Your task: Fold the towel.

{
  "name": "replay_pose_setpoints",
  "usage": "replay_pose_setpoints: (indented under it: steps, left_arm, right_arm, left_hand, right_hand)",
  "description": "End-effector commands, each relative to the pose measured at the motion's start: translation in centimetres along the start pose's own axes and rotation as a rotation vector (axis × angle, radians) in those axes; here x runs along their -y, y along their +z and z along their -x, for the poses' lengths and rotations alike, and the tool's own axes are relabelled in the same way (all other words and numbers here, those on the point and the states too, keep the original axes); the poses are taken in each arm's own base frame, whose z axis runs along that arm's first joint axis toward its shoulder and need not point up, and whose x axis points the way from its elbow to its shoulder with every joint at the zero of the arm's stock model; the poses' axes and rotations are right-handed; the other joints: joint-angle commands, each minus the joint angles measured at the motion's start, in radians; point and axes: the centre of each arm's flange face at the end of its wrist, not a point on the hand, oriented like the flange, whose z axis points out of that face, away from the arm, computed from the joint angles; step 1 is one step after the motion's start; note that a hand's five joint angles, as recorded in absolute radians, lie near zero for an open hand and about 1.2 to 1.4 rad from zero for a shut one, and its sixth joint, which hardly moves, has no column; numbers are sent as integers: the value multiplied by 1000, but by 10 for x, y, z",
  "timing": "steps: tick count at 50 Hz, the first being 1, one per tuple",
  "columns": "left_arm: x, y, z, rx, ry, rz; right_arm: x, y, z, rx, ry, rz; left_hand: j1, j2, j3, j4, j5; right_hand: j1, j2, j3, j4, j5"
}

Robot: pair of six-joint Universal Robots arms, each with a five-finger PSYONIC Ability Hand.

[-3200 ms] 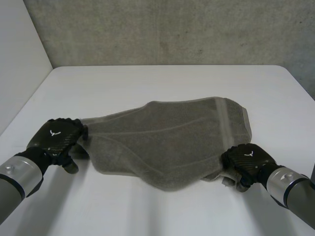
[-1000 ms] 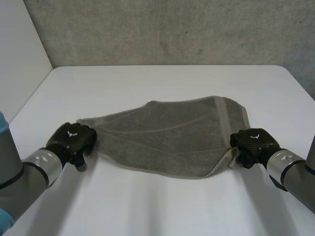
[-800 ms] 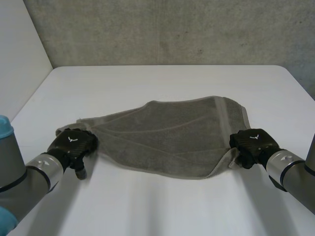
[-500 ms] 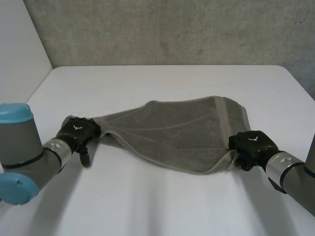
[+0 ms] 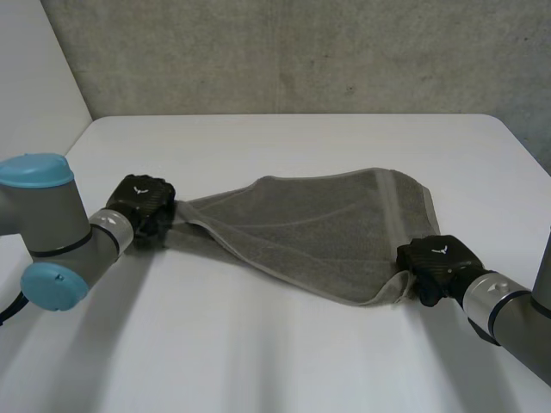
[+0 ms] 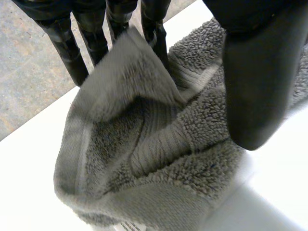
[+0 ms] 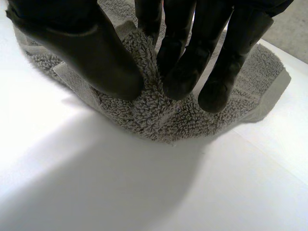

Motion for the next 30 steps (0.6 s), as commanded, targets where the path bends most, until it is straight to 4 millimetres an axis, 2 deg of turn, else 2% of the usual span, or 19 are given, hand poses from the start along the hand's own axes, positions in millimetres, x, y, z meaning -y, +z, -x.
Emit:
replay_pose_setpoints:
  steps: [1, 10, 16, 17, 18, 19, 21, 26, 30]
  left_arm:
    - [-2, 3, 0, -1, 2, 0]
    - [5, -2, 3, 10, 3, -12]
    - [13, -12, 6, 17, 4, -25]
    - [16, -15, 7, 19, 7, -33]
    - [18, -16, 8, 21, 6, -38]
    - [18, -16, 8, 21, 6, -39]
    - [22, -17, 9, 26, 10, -50]
    - [22, -15, 13, 35, 22, -50]
    - [18, -13, 16, 44, 38, -39]
  right_arm:
    - [-1, -1, 1, 2, -1, 3]
    - [-1, -1, 2, 4, -3, 4]
    - [-1, -1, 0, 0, -1, 3]
    - [-1, -1, 0, 0, 0, 3]
    - [-1, -1, 0, 0, 0, 3]
    - [-1, -1, 0, 0, 0, 3]
    - [-1, -1, 0, 0, 0, 3]
    - [-1, -1, 0, 2, -1, 4]
    - [-2, -1, 1, 2, 0, 5]
  left_hand:
    - [194, 195, 198, 198, 197]
    - [623, 624, 627, 627, 626]
    - [632, 633, 636, 637, 635]
    - [603, 604, 607, 608, 606]
    - [475, 475, 479, 479, 478]
    - [473, 474, 478, 478, 477]
    - [166, 167, 171, 171, 169]
    - [-5, -4, 0, 0, -1]
    - [-37, -37, -33, -33, -34]
  right_hand:
    - [80, 105, 52, 61, 71]
    - [80, 105, 52, 61, 71]
    - [80, 105, 52, 61, 71]
    - [80, 105, 52, 61, 71]
    - [80, 105, 52, 61, 71]
    - [80, 105, 52, 61, 71]
    - [80, 105, 52, 61, 71]
    - [80, 105, 52, 61, 71]
    - [80, 105, 52, 61, 71]
